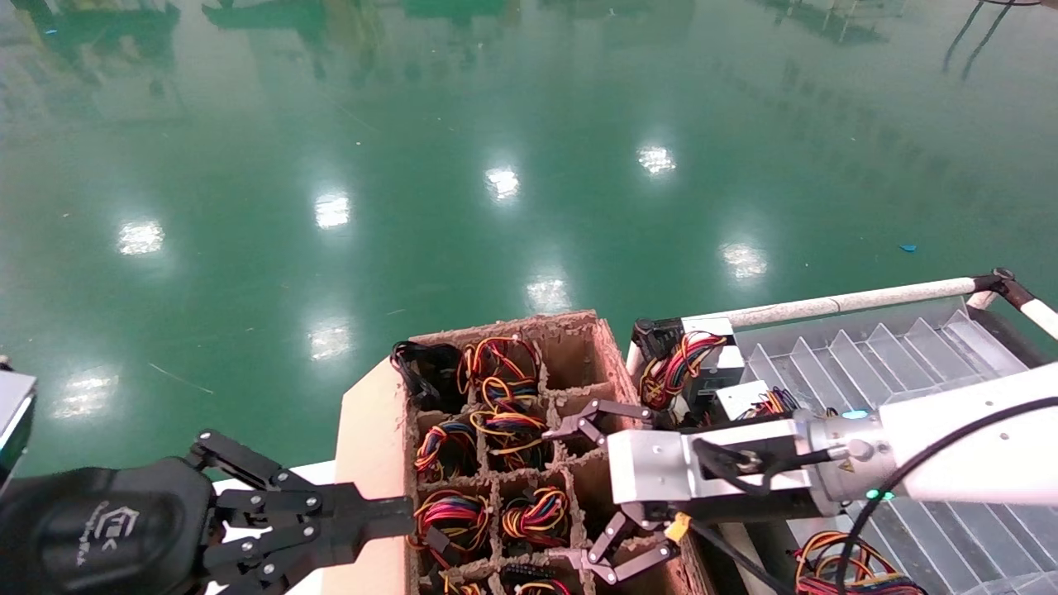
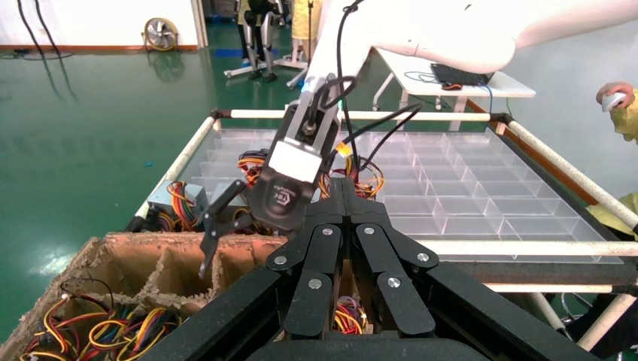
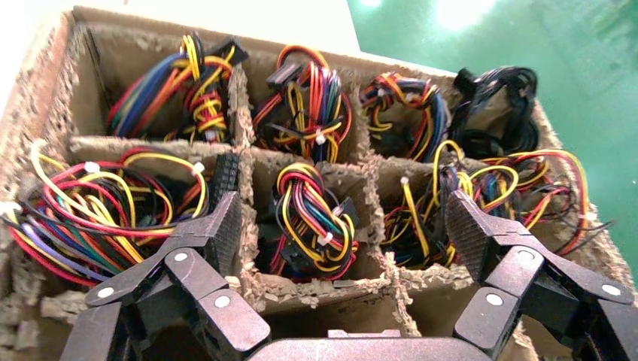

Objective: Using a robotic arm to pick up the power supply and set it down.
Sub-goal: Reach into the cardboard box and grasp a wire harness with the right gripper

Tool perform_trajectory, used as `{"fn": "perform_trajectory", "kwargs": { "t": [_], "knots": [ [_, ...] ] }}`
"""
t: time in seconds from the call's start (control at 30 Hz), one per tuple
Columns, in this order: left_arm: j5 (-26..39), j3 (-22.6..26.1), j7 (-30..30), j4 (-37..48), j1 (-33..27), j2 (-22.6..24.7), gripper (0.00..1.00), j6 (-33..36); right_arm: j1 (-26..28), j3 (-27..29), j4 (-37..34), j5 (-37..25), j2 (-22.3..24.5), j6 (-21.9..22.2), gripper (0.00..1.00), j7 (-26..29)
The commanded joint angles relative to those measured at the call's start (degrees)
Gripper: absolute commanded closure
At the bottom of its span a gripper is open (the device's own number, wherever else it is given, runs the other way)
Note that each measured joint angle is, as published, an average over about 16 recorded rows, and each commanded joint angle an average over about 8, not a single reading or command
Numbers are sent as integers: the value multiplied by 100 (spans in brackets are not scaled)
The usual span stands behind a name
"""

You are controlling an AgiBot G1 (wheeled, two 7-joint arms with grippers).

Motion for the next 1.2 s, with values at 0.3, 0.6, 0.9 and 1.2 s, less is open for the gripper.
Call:
{"fn": "perform_trajectory", "kwargs": {
  "t": [0.3, 0.6, 0.9, 1.2],
  "knots": [
    [-3, 4, 2, 0, -1, -2, 3, -2, 303, -222, -296, -368, -308, -42, 100, -300],
    [-5, 8, 4, 0, -2, -3, 0, -3, 400, -308, -292, -556, -372, 1, 100, -374],
    [-8, 12, 6, 0, -2, -5, 0, -5, 447, -374, -232, -702, -377, 29, 100, -396],
    [-10, 15, 8, 0, -3, -6, 0, -7, 507, -371, -192, -703, -363, -10, 100, -404]
  ]
}}
